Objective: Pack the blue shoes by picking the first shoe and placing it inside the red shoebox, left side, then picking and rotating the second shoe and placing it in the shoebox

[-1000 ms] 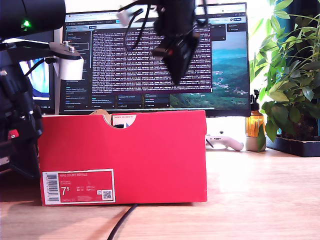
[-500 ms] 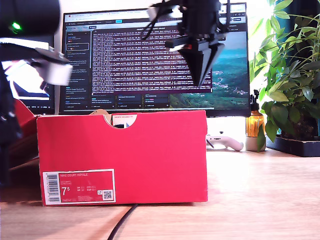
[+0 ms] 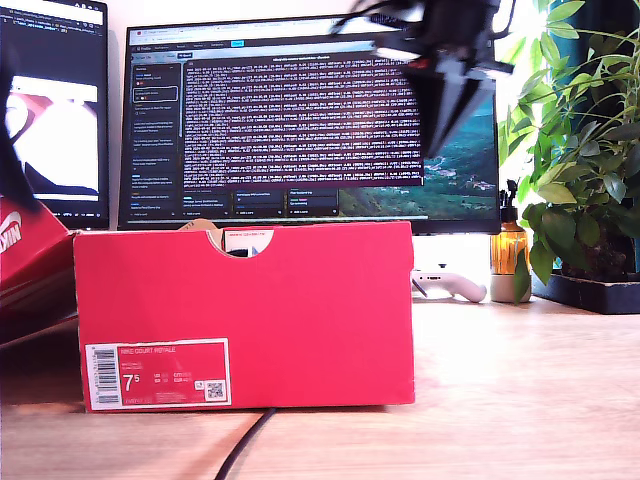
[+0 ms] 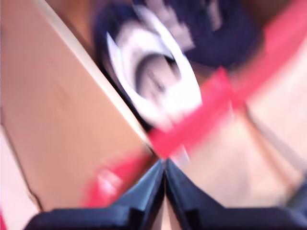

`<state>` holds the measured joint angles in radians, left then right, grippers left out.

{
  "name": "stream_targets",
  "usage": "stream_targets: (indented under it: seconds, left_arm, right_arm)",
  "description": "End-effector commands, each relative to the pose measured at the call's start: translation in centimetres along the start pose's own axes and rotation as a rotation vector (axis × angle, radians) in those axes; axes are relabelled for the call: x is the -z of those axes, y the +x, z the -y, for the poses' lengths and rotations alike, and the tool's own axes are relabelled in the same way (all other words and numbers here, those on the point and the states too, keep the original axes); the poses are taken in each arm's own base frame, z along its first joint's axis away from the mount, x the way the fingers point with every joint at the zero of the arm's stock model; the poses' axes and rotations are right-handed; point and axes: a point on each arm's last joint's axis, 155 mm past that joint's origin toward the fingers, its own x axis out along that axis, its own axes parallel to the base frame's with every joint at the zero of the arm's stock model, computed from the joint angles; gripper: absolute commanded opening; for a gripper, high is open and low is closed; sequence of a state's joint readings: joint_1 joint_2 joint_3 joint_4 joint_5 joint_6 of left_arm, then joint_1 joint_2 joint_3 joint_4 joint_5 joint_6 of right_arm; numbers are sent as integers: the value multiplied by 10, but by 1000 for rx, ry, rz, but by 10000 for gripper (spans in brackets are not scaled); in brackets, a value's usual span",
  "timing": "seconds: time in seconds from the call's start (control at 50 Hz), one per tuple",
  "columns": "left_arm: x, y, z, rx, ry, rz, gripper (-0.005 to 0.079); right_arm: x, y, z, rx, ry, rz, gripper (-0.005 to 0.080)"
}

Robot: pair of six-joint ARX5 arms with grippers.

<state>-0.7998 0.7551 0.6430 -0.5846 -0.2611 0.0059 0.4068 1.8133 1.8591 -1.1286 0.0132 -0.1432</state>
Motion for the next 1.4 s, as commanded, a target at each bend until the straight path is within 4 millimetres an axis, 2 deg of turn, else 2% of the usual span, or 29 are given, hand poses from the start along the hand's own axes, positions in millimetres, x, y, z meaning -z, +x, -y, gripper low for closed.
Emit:
stream_targets:
  seconds: [0.0, 0.1, 0.24, 0.38, 0.52, 0.68, 0.8, 0.88, 1.06, 1.38]
  left_arm:
    - [-9, -2, -8, -14, -31, 46, -17]
    - [-24, -5, -17, -18, -34, 111, -17]
    - [-49, -5, -26, 17, -53, 210, -17]
    - [-63, -5, -47, -6, -102, 274, -17]
    - [-68, -5, -65, -23, -133, 322, -17]
    - [-55, 4, -86, -72, -196, 349, -16]
    - [-39, 13, -90, -87, -209, 337, -16]
    - [-39, 15, -94, -102, -219, 368, -16]
    - [-30, 23, -94, -103, -283, 412, -16]
    - [7, 37, -91, -140, -307, 419, -16]
  right_arm:
    - [-8, -30, 2, 8, 17, 76, -8]
    - [-7, -45, 13, 27, 39, 115, -8]
    - [6, -58, 32, 66, 104, 173, -7]
    - [24, -58, 52, 136, 167, 265, -8]
    - [37, -55, 66, 210, 190, 378, -8]
    - [58, -43, 87, 278, 198, 463, -7]
    - [81, -30, 109, 331, 242, 494, -8]
    - [98, -20, 119, 354, 269, 496, -8]
    - [122, 3, 120, 304, 291, 515, -7]
    - [156, 34, 114, 306, 329, 562, -7]
